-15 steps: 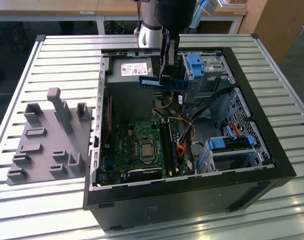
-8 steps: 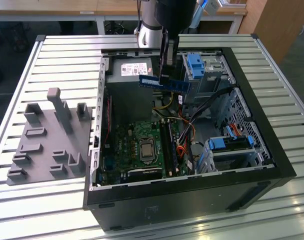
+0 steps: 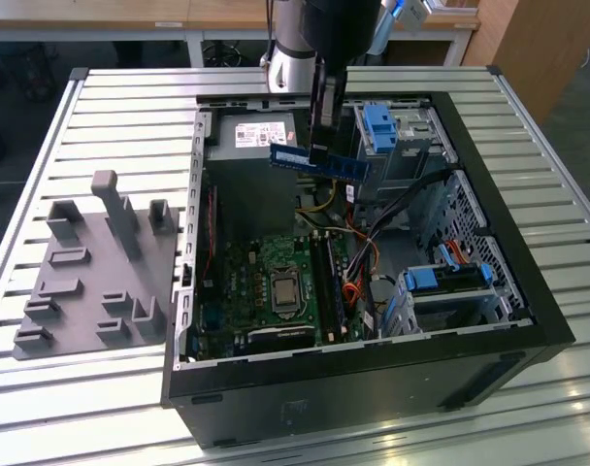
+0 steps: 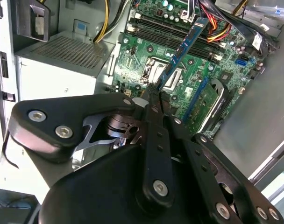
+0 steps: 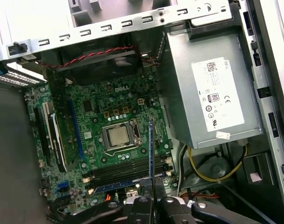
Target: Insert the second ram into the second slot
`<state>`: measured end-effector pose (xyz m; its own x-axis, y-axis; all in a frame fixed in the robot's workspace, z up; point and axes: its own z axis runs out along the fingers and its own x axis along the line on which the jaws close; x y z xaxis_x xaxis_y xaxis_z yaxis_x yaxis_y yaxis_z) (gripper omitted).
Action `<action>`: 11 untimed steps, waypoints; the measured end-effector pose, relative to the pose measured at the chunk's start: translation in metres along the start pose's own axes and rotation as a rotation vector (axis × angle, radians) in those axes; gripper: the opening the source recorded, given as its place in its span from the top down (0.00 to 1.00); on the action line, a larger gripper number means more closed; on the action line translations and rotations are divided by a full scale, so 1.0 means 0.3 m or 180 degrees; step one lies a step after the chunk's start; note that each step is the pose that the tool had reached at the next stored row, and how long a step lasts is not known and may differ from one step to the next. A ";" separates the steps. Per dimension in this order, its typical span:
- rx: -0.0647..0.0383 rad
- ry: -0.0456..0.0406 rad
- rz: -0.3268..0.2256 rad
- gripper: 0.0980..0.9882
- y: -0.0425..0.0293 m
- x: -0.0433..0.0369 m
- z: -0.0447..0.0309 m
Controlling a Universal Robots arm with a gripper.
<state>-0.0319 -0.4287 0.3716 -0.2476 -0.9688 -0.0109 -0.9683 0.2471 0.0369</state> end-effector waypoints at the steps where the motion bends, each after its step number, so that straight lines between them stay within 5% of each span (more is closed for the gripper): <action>1: 0.0000 -0.0001 0.0019 0.96 0.000 0.000 0.000; 11: 0.0003 -0.0003 0.0166 0.96 0.000 0.000 0.000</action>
<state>-0.0319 -0.4288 0.3716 -0.2977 -0.9546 -0.0098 -0.9541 0.2972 0.0365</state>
